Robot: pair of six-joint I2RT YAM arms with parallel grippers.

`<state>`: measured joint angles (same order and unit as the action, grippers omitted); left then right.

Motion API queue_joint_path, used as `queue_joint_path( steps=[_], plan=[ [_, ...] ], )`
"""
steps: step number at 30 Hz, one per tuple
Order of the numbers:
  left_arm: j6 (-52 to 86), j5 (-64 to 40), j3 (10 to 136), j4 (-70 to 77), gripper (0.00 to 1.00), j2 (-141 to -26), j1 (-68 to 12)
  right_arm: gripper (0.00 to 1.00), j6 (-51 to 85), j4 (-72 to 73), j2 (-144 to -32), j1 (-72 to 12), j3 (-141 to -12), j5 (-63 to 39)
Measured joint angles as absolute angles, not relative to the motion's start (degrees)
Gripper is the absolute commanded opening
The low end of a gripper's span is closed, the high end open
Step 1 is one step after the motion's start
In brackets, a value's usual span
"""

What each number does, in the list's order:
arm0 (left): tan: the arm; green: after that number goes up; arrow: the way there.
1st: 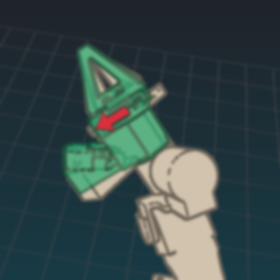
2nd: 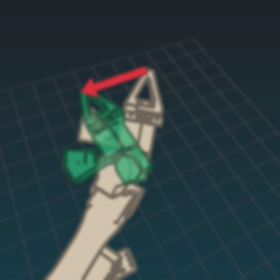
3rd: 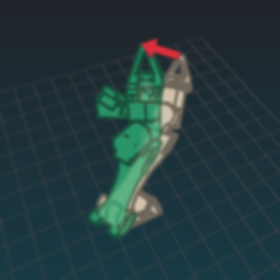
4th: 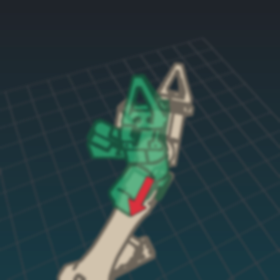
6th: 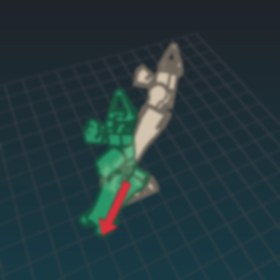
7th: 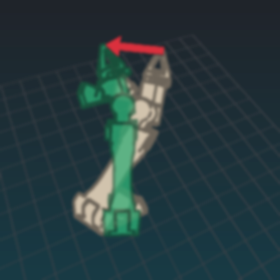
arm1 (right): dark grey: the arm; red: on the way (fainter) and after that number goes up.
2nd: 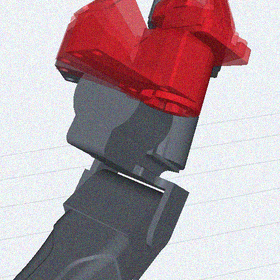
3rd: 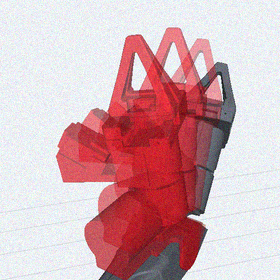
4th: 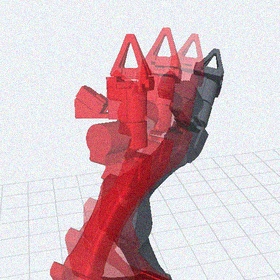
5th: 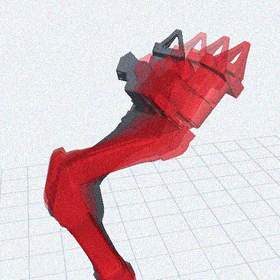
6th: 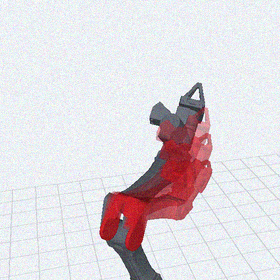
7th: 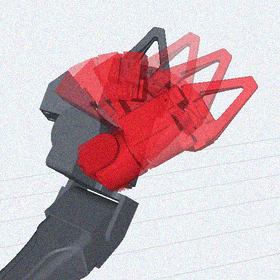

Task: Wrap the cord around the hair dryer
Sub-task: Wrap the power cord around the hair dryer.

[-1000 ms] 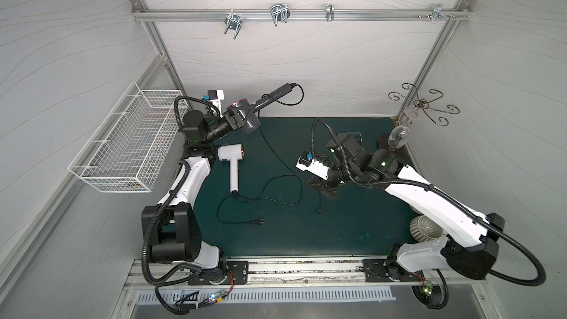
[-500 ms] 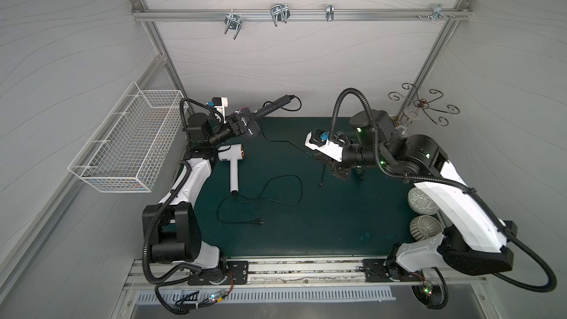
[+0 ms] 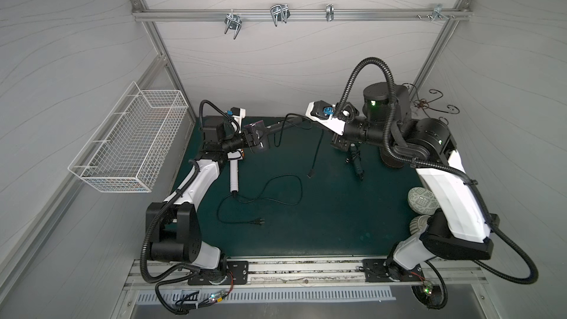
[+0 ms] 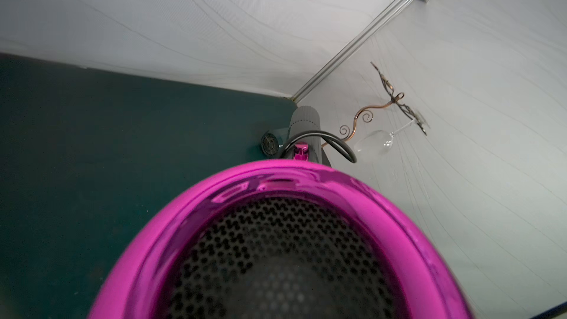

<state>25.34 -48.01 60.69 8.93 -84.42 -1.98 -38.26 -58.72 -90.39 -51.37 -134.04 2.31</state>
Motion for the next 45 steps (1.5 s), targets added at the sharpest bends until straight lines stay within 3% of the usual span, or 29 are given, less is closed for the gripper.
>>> queue_joint_path(
  steps=[11, 25, 32, 45],
  plan=[
    [21.21, -47.07, 55.99, 3.11, 0.0, -83.53, -7.46, 0.0, -43.16, -49.34, -97.25, -44.42, -141.88, 3.18],
    [20.08, -50.52, 49.15, -1.96, 0.0, -72.97, -13.5, 0.0, -42.09, -42.24, -105.32, -33.8, -143.06, 1.93],
    [25.54, -56.25, 50.19, 0.45, 0.0, -70.67, -16.32, 0.0, -36.86, -40.99, -106.04, -27.97, -135.83, -3.09],
    [37.23, -61.6, 64.25, 14.81, 0.0, -75.44, -16.1, 0.0, -23.35, -41.45, -103.68, -17.21, -105.75, -25.65]
  ],
)
